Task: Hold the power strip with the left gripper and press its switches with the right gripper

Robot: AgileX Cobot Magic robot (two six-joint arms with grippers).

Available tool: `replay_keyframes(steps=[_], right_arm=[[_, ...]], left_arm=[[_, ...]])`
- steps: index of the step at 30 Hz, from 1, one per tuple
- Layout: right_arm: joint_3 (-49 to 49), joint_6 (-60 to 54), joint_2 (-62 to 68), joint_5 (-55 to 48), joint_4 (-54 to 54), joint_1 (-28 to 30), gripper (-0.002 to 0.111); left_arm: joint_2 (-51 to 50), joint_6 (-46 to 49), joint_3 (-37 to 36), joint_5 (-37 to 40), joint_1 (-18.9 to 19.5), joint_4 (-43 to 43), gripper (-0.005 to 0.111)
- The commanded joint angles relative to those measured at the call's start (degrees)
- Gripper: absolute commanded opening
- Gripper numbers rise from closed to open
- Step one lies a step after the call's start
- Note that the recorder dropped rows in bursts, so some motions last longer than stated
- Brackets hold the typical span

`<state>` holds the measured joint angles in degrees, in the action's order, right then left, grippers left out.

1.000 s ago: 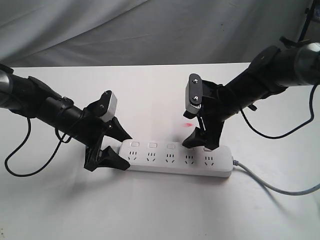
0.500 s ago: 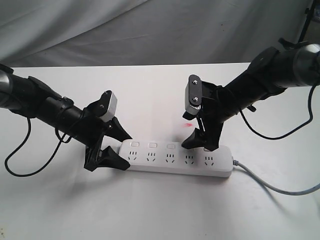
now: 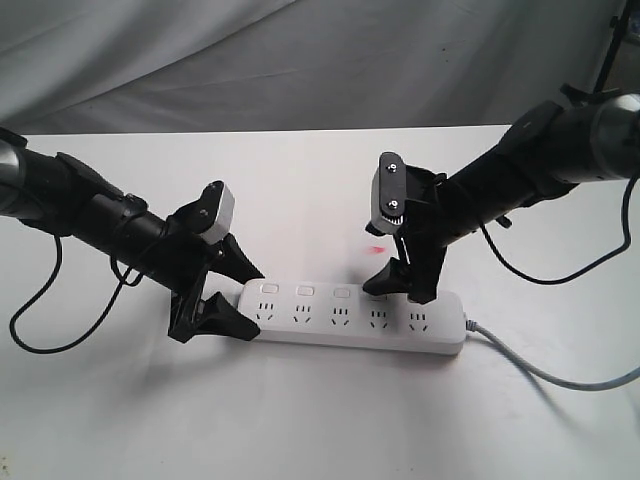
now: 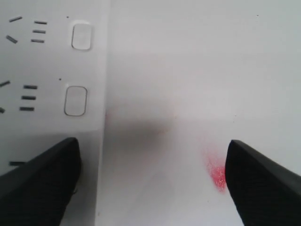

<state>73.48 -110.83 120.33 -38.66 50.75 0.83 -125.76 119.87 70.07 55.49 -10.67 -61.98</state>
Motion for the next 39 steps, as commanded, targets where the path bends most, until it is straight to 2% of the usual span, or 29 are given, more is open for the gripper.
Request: replay_keyframes(steps=[1, 14, 20, 34, 39], right_arm=[[-1.71, -2.89, 1.24, 4.17, -3.25, 0.30, 0.077], [-1.71, -1.96, -5.98, -2.93, -0.30, 0.30, 0.077], [-1.71, 1.83, -8.32, -2.93, -0.93, 0.30, 0.077], [-1.71, 2.36, -8.57, -1.58, 0.35, 0.30, 0.077], [-1.71, 6.82, -8.57, -0.82, -4.76, 0.77, 0.077]], left_arm=[[0.17, 0.12, 0.26, -1.55, -0.25, -0.09, 0.003], [0.17, 0.12, 0.26, -1.55, -0.25, -0.09, 0.003], [0.17, 0.12, 0.26, -1.55, -0.25, -0.09, 0.003], [0.17, 0.12, 0.26, -1.55, -0.25, -0.09, 0.003], [0.17, 0.12, 0.26, -1.55, -0.25, -0.09, 0.003]])
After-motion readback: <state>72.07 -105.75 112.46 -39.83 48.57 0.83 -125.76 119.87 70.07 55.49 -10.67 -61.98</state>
